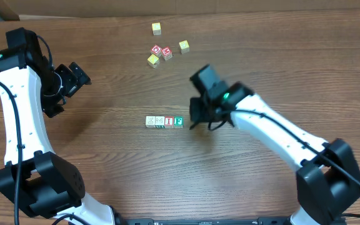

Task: Flip 5 blocks
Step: 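Carry the 3 block down to the row beside the green F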

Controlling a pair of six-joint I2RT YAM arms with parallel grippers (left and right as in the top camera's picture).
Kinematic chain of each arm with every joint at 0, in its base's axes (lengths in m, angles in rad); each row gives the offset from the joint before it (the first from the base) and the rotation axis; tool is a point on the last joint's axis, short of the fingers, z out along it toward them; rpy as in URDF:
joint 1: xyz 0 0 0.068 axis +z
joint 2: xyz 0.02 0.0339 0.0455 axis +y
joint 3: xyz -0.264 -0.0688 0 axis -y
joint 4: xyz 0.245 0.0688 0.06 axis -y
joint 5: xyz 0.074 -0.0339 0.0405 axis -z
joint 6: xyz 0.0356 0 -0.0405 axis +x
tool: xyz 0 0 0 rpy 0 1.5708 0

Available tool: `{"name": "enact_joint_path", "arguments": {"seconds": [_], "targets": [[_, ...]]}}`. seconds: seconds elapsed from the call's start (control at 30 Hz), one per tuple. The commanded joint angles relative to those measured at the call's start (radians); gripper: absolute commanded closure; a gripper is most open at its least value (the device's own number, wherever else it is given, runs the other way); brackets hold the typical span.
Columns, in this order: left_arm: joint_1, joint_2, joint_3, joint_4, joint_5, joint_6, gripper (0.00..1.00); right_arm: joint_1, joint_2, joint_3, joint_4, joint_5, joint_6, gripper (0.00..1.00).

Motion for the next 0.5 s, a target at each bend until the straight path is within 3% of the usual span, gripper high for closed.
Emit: {"name": "enact_joint_path", "arguments": {"seconds": [0.0, 0.47], "targets": [[-0.001, -0.013, 0.018, 0.002, -0.002, 0.000, 0.00, 0.023, -0.003, -0.091, 0.091, 0.007, 0.063, 0.75], [-0.001, -0.013, 0.018, 0.002, -0.002, 0.000, 0.00, 0.050, -0.003, -0.291, 0.400, 0.121, 0.100, 0.75]]}}
